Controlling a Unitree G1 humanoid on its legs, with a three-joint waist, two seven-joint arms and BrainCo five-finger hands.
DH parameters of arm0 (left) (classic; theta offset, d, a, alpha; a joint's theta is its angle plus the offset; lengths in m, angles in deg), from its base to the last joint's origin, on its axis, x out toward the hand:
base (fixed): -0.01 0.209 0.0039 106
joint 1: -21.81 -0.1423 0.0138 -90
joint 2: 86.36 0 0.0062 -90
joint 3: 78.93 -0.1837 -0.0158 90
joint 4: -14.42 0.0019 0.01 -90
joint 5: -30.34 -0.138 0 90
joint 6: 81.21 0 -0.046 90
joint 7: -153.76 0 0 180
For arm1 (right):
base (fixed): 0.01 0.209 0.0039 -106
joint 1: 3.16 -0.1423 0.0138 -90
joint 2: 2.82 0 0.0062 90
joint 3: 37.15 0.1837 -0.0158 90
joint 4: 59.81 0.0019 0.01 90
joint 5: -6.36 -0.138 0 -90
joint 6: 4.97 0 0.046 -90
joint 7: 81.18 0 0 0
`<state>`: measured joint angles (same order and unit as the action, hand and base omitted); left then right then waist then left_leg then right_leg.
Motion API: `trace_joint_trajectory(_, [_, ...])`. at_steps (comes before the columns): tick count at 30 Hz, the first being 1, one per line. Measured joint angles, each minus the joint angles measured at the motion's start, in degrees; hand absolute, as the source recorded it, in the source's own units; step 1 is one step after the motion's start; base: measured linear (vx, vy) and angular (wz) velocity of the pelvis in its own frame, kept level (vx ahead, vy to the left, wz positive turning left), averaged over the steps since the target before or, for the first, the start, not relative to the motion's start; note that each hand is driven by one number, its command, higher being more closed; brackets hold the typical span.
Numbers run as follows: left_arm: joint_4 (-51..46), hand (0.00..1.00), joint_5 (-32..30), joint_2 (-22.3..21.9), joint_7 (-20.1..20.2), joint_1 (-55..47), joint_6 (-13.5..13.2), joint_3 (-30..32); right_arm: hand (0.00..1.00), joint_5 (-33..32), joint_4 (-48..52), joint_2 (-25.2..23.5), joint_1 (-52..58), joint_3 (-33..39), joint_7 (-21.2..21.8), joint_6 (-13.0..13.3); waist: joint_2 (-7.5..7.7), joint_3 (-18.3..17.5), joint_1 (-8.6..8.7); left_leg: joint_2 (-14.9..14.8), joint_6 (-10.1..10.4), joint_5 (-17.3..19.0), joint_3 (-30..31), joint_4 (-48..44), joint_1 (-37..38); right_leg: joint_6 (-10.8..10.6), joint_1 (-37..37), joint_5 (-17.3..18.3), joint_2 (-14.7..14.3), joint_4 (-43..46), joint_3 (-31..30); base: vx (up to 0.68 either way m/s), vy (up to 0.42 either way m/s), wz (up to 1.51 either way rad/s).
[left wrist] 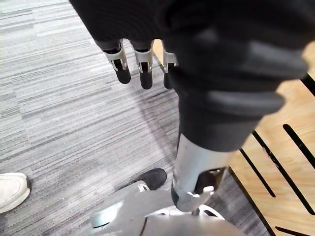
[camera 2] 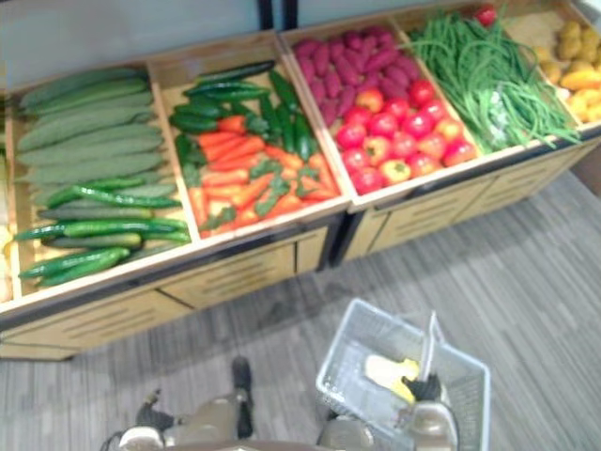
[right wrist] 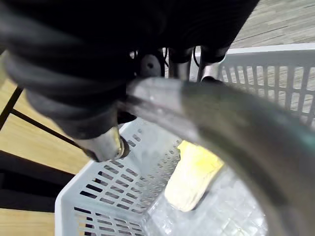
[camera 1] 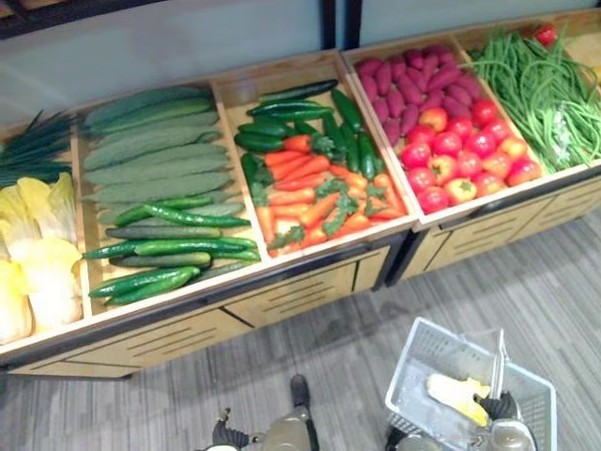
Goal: Pick vegetable in the basket
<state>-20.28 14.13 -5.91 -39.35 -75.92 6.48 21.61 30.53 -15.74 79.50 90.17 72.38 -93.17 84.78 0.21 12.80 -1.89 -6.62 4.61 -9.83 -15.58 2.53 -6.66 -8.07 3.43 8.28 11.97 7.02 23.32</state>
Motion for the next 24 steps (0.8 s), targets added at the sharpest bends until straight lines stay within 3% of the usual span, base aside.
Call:
trace_joint_trajectory(2, [0.0,0.00,-0.2,0.0,0.0,-0.7,0.1,-0.1,1.00,0.1,0.0,0.1,-0.1,-0.1,0.0,0.3,0.40,0.2,0.01,0.2,-1.3,1.8,-1.0,1.4,1.9,-0.9,-0.2,0.9,0.3,0.3,-1.4,-0.02,0.054,-0.46])
trace_joint_trajectory(4, [0.0,0.00,-0.3,0.4,0.4,-1.8,0.3,-0.8,1.00,0.2,0.0,0.2,1.7,-0.3,0.0,0.2,2.53,-0.6,0.17,3.1,-2.2,6.4,-3.5,-2.8,2.2,-4.1,-1.4,2.8,4.3,3.7,-2.8,0.05,0.135,-0.36])
trace_joint_trajectory(5, [-0.5,0.00,-0.4,0.4,0.4,-2.2,0.3,-1.3,1.00,0.2,0.1,0.5,2.3,-0.5,0.0,0.2,2.43,-1.1,0.37,3.2,-2.0,8.6,-3.9,-3.2,2.1,-4.3,-2.5,2.1,4.6,6.4,-4.1,0.11,0.153,-0.41])
trace_joint_trajectory(6, [-0.6,0.00,-0.4,0.9,0.4,-2.0,0.3,-1.4,1.00,0.2,0.0,0.5,1.5,-1.0,-0.2,0.2,2.73,-1.0,0.27,3.2,-2.7,9.3,-4.6,-3.1,1.9,-4.2,-8.1,0.9,5.8,15.0,-6.8,0.11,0.152,-0.42])
trace_joint_trajectory(8, [-1.3,0.00,-0.3,2.6,0.4,-1.2,0.2,-1.3,1.00,0.2,0.0,0.2,0.0,-1.9,-0.1,0.3,2.49,-1.1,0.46,1.8,-3.7,8.3,-4.4,-3.0,2.2,-3.2,-13.8,-5.1,5.1,23.9,-10.5,0.08,0.165,-0.19])
trace_joint_trajectory(11, [-2.1,0.00,-0.1,4.6,-0.1,-1.1,-0.1,-0.1,1.00,0.0,0.0,-2.0,0.0,-2.0,-0.1,0.7,3.85,-1.3,0.07,0.2,-4.0,8.5,-3.5,-2.6,2.6,-2.5,-14.1,-5.2,4.0,19.0,-10.8,0.06,0.036,0.18])
trace_joint_trajectory(14, [-2.3,0.00,0.2,4.7,-0.3,-0.6,-0.1,1.1,1.00,0.0,-0.5,-2.2,-0.1,-2.0,-0.1,0.9,4.05,-1.4,0.25,-0.6,-3.2,9.0,-1.0,-2.7,2.2,-2.6,-14.1,-5.7,3.8,9.5,-11.9,0.11,-0.226,0.46])
trace_joint_trajectory(15, [-1.1,0.00,0.3,3.3,-1.4,-0.4,0.0,3.3,1.00,0.0,-3.8,-1.2,-1.4,-1.9,-0.1,0.7,5.00,-2.9,-0.08,-0.3,1.7,6.9,2.5,-0.5,2.3,-2.3,-13.1,-7.1,2.4,2.0,-13.2,0.24,-0.634,0.81])
trace_joint_trajectory(18, [-0.4,0.00,0.3,0.9,-1.5,-0.6,0.0,3.3,1.00,0.0,-4.5,-0.4,-1.4,-2.0,0.0,0.4,2.31,-2.7,0.18,-3.6,3.3,5.2,2.5,2.1,3.8,-1.1,-12.8,-6.4,-1.2,2.0,-12.1,0.12,-0.344,0.13])
trace_joint_trajectory(21, [-1.1,0.00,0.3,1.1,-1.7,0.9,-0.2,3.6,1.00,0.0,-4.4,-0.2,-0.5,-1.8,0.0,0.4,2.00,-2.9,0.33,-4.6,4.0,5.2,3.8,2.3,4.5,-0.6,-10.4,-6.1,-2.6,0.2,-10.3,0.03,-0.081,0.15])
trace_joint_trajectory(24, [-3.2,0.00,0.4,1.1,-2.8,1.3,-1.1,5.5,1.00,-0.5,-4.6,-0.3,1.5,-1.8,0.0,0.6,2.97,-3.3,0.19,-4.6,4.1,5.1,5.8,2.5,3.7,-0.7,-7.9,-6.7,-2.8,-3.3,-7.6,0.02,0.001,0.46])
